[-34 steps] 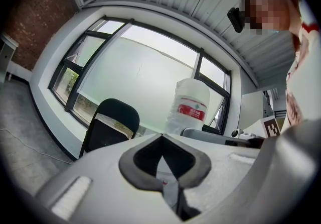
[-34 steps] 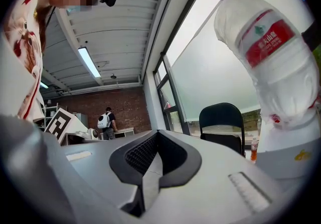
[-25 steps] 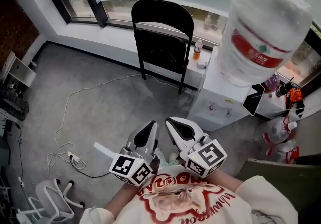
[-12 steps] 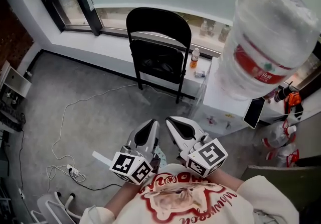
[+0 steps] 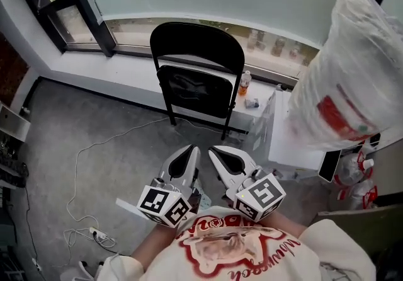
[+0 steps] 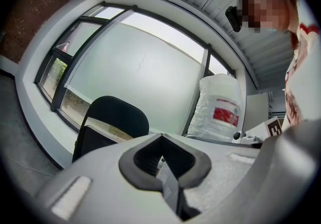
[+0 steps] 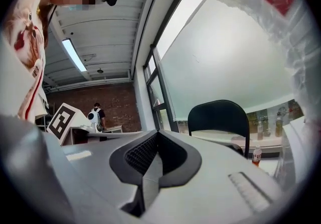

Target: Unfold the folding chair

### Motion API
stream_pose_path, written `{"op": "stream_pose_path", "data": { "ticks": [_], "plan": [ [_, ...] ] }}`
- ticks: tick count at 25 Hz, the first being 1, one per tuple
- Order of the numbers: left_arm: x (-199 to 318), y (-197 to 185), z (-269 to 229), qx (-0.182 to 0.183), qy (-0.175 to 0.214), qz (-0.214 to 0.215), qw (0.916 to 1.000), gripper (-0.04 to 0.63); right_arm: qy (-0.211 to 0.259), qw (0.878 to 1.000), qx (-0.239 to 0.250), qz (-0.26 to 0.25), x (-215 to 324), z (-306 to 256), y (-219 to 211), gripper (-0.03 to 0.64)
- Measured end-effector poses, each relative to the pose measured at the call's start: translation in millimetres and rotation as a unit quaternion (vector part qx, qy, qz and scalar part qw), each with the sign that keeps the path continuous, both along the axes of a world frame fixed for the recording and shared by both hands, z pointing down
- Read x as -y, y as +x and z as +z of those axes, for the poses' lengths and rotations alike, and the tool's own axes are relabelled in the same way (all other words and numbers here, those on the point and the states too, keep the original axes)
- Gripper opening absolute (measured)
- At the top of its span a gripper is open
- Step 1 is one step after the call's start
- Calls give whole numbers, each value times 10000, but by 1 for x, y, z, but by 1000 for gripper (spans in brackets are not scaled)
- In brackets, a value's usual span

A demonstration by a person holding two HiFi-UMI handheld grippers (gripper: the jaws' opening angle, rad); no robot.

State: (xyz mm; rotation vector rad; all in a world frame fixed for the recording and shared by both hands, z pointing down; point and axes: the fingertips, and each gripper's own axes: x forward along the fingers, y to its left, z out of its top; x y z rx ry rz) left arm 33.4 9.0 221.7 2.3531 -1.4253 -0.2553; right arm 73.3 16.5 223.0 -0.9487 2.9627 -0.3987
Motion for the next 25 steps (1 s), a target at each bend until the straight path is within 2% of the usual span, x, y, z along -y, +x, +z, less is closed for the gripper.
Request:
{"op": "stream_pose_path", "data": {
  "ticks": [8, 15, 19, 25],
  "plan": [
    [75, -36, 5, -20, -107, 407, 9991, 0, -167, 9982, -60, 578, 76, 8, -29, 23],
    [119, -63, 24, -176, -257, 675, 9972, 0, -245, 9942, -101, 1042, 122, 18, -46, 23],
    [136, -72, 36, -228, -351, 698, 9967, 0, -339, 9911, -270, 1260, 138, 30, -46, 23],
    [156, -78, 59, -356, -708, 685, 9945, 0, -601, 9860, -372, 1512, 161, 48, -35, 23]
  ]
}}
